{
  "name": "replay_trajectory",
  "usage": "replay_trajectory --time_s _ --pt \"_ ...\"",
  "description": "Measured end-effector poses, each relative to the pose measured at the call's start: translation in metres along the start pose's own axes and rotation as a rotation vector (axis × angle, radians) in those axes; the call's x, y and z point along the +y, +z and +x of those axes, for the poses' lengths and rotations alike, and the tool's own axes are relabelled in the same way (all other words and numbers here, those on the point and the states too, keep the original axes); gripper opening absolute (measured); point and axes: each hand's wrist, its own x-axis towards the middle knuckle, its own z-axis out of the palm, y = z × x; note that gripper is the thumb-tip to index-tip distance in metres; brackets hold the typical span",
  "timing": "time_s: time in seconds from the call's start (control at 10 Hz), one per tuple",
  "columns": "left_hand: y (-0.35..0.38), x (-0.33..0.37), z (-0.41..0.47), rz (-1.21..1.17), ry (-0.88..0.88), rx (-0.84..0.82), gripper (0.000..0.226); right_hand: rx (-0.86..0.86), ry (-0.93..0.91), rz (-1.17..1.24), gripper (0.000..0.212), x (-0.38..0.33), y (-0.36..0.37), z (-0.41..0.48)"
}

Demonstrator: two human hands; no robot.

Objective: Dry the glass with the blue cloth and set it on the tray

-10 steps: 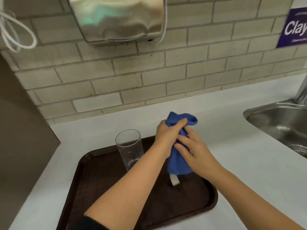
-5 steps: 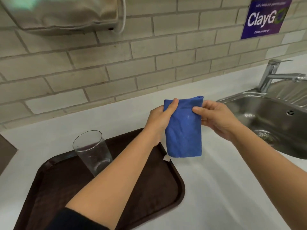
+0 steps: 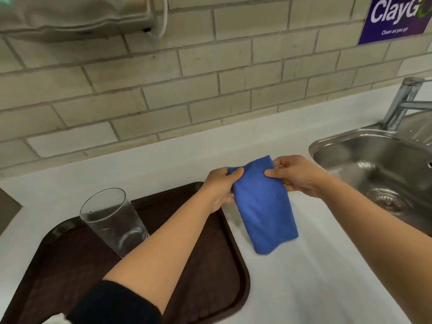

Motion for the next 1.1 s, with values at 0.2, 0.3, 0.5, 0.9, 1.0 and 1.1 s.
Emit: replay_trajectory --time_s 0.2,0.3,0.5,0.9,1.0,1.1 --pt "-0.005 -0.037 0.050 0.264 0.012 0.283 0.022 0.158 0.130 -0.073 0.020 0.046 0.024 0.047" --pt "-0.010 -0.045 0.068 0.405 0.066 0.333 0.023 0.216 0.141 -0.159 0.022 0.062 0.029 0.068" --pt "-0.018 -0.047 0.097 0.687 0.146 0.323 0.030 0.228 0.094 -0.455 0.011 0.066 0.032 0.093" --pt "-0.015 -0.050 0.081 1.242 0.354 0.058 0.029 0.128 -0.212 -0.820 0.021 0.068 0.043 0.063" --pt "-0.012 -0.050 0.076 1.295 0.274 0.019 0.034 0.080 -0.153 -0.833 0.021 0.070 0.046 0.058" --pt "-0.011 -0.048 0.071 1.316 0.271 0.011 0.036 0.056 -0.118 -0.870 0.021 0.061 0.048 0.061"
